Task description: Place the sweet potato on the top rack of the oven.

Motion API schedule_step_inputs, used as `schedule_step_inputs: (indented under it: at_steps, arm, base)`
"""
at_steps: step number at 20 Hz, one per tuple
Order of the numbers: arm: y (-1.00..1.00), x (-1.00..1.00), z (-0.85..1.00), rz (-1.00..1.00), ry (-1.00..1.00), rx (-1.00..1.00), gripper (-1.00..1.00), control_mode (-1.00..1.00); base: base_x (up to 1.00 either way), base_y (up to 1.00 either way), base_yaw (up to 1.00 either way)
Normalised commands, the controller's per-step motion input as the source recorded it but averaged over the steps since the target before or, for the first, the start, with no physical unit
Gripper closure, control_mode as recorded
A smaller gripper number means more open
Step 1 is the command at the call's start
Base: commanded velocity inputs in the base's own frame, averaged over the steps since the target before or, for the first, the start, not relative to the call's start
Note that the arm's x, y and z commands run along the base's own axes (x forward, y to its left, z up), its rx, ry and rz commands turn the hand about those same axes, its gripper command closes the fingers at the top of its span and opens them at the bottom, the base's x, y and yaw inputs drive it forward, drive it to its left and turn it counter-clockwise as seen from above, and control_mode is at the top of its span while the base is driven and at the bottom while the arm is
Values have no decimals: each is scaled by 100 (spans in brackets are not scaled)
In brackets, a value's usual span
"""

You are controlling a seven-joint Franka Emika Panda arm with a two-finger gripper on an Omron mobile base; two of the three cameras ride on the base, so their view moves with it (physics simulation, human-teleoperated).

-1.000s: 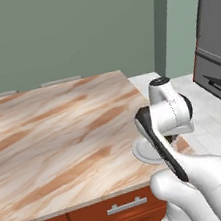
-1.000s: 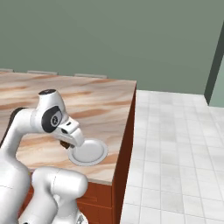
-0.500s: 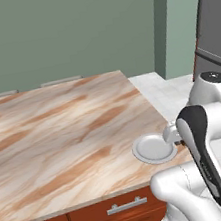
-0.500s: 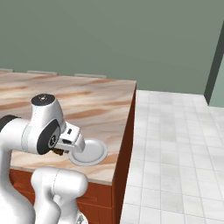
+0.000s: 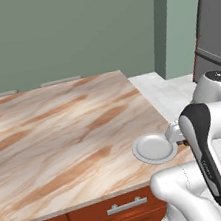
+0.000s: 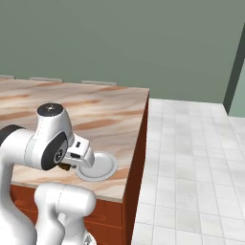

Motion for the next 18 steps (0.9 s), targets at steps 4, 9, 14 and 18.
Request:
schedule_step_inputs:
  at_steps: [4,9,14,18]
  arm:
    - [0,-3,0,0,0,0,100,-100]
    - [0,0,0,0,0,0,100,100]
    - [0,0,0,0,0,0,100,100]
    - [0,0,0,0,0,0,100,100]
  base:
    - [0,0,0]
    - [-9,-56,0]
    - [0,-100,0]
    - [0,-100,0]
